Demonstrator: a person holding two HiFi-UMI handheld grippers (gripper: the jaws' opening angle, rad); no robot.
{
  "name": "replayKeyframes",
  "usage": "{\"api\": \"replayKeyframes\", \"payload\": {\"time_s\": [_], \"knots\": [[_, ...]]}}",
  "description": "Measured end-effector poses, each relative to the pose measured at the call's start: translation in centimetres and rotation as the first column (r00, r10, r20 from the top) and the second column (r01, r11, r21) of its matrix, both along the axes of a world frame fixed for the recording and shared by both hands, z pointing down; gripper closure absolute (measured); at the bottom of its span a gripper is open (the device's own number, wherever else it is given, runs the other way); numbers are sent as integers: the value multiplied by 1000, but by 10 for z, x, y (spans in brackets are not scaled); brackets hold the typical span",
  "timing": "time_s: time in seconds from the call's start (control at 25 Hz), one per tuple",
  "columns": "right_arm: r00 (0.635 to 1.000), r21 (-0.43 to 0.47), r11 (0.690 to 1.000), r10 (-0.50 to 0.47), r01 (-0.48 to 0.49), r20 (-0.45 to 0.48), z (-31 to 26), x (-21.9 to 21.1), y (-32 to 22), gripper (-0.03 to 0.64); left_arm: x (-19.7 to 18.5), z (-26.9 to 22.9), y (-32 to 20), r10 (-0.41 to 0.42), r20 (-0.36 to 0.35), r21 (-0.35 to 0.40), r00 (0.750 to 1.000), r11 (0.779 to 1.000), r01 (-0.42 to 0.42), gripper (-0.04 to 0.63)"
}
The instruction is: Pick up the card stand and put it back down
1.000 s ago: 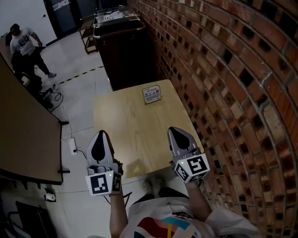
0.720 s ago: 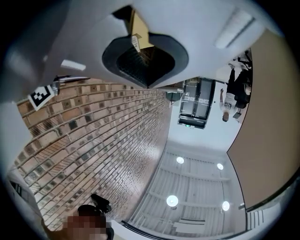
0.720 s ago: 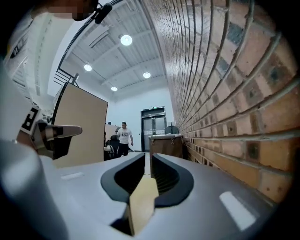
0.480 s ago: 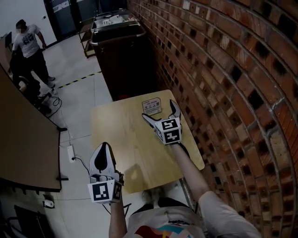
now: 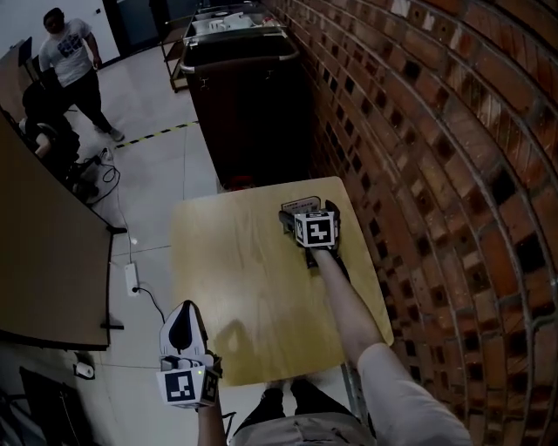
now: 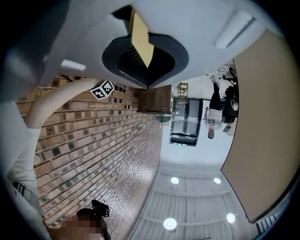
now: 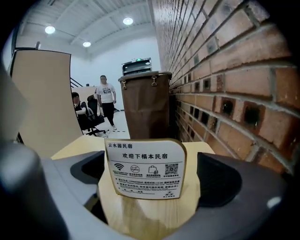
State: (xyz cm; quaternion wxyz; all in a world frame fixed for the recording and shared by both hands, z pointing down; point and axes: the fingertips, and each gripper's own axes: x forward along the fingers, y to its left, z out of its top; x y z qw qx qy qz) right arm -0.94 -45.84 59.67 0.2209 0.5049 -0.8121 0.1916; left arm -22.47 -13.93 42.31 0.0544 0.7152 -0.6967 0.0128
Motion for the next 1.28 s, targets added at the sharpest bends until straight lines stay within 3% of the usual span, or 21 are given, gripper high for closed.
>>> {"api": "replayKeyframes", "payload": {"time_s": [0.32, 1.0, 1.28], "knots": [[1000, -14, 1000, 23, -22, 22, 13, -8, -10, 40, 14, 8, -12, 44, -6, -23, 999, 999, -44, 591], [999, 18, 999, -29, 28, 19, 12, -8, -11, 41, 9, 12, -10, 10, -13, -32, 1000, 999, -10, 591], [999, 38, 998, -49, 49, 19, 7, -3, -1, 40, 19, 11, -10, 53, -10, -30, 999, 998, -54, 591]]}}
